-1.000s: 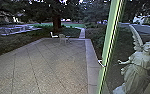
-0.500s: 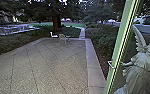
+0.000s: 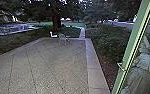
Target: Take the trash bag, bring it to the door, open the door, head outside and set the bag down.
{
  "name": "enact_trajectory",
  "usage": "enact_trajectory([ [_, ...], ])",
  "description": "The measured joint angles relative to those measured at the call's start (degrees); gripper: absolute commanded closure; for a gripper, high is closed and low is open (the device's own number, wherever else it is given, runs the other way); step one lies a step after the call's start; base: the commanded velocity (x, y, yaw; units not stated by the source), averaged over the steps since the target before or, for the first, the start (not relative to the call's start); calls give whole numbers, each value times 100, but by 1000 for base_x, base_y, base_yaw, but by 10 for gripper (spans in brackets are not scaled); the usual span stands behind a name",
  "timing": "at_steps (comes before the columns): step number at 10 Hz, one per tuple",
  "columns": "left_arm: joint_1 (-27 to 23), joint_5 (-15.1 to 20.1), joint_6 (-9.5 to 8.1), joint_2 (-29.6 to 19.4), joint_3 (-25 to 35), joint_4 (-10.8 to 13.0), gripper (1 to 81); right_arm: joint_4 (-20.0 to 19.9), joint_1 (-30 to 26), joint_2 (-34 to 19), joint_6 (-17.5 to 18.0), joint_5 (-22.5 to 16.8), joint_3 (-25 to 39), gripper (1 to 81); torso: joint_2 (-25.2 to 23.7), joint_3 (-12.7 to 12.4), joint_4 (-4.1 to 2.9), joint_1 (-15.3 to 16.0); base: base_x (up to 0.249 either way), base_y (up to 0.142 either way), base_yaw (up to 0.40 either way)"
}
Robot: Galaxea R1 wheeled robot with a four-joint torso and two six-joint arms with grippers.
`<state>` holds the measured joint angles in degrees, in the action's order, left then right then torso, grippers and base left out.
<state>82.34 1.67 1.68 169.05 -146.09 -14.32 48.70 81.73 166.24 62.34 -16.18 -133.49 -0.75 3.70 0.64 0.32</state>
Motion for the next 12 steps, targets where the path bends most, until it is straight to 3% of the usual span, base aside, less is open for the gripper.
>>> enact_trajectory([
  [12,-4,-18,0,0,1,0,811,2,18,16,0,-5,0,10,-2,0,0,-7,98,0,0],
])
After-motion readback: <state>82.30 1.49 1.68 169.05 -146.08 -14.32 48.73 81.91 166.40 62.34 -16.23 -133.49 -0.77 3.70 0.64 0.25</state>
